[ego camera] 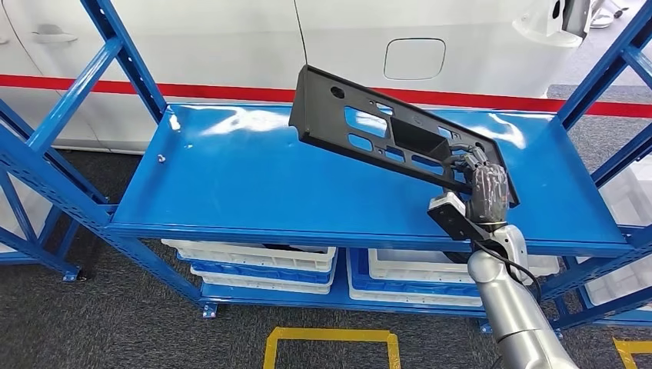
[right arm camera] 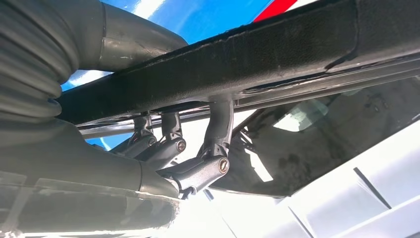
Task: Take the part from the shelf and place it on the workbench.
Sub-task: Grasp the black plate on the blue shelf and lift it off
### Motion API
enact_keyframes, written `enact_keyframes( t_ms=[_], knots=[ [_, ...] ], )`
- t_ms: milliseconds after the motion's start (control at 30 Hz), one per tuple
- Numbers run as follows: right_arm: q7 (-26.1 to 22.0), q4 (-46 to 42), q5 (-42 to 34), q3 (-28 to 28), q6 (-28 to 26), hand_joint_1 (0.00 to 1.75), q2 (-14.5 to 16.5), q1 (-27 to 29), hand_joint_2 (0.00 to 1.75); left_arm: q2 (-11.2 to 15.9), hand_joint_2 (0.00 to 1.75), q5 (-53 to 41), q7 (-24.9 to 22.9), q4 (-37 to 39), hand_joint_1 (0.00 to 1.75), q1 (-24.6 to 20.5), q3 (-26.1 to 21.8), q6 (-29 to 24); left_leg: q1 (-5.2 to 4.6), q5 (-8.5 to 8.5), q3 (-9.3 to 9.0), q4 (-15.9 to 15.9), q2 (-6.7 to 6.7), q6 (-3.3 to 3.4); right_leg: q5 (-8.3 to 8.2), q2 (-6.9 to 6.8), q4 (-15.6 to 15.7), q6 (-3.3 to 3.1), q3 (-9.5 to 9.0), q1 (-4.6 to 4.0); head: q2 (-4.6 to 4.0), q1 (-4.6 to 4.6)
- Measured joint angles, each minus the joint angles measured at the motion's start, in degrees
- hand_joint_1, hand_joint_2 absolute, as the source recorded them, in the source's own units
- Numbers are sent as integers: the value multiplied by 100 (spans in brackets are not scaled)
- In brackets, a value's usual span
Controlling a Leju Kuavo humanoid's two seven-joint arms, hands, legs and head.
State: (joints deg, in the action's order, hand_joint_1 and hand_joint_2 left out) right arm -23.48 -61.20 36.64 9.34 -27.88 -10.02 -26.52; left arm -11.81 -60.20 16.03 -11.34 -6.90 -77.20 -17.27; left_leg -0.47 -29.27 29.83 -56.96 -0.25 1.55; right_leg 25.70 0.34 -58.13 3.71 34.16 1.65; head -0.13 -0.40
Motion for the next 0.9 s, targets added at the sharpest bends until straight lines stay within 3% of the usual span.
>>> enact_keyframes(
  t_ms=[900],
  knots=[
    [-125, 119, -25, 2, 8, 175, 43, -146, 175, -21, 0, 227, 96, 0, 0, 0, -9, -149, 0, 0, 4, 0, -1, 0, 0, -1, 0, 0, 0, 0, 0, 1]
  ],
)
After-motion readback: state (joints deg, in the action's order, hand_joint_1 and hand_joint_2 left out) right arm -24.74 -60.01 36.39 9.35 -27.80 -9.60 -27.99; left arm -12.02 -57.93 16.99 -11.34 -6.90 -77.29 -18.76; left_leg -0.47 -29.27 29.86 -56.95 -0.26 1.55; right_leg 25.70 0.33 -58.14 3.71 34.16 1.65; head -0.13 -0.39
